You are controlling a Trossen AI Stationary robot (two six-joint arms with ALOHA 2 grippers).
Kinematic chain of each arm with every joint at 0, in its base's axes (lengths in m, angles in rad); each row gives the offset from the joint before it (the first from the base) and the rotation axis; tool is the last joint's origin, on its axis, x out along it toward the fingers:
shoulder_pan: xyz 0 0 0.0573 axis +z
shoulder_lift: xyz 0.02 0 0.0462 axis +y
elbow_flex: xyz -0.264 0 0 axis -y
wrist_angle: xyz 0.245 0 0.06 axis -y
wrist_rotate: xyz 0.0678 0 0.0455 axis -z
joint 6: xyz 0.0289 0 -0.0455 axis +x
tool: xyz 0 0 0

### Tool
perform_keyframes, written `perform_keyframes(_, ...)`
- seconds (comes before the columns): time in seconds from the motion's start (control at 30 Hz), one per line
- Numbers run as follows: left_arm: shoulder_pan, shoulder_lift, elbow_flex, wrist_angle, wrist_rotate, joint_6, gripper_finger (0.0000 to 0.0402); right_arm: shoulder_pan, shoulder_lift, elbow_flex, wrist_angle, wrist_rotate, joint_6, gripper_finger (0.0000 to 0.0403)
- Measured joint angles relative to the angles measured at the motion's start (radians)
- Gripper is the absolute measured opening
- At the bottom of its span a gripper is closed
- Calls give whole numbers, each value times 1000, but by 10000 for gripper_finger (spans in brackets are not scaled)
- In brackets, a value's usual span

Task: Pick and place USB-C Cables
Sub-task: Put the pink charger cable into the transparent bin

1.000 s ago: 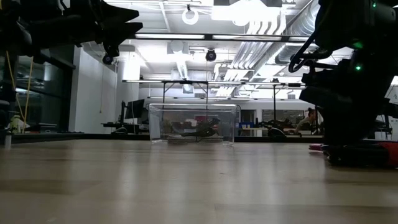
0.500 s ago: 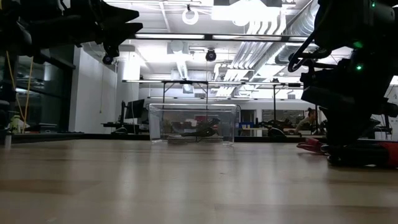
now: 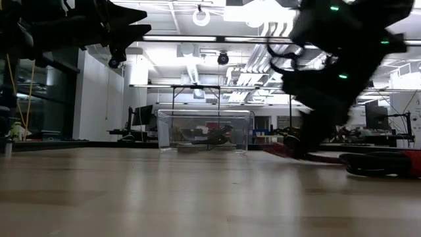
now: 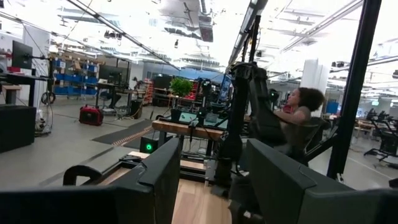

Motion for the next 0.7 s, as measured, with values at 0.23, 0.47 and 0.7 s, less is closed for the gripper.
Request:
perform_keyframes(0.23, 0, 0, 0, 0, 0, -9, 165, -116, -4, -3, 548, -207, -431, 3)
perform_keyframes(0.47, 0, 0, 0, 0, -1, -8, 165, -204, -4, -3, 976, -394, -638, 3)
perform_keyframes(0.7, 0, 0, 0, 0, -1, -7, 165, -293, -8, -3, 1279, -433, -673, 3)
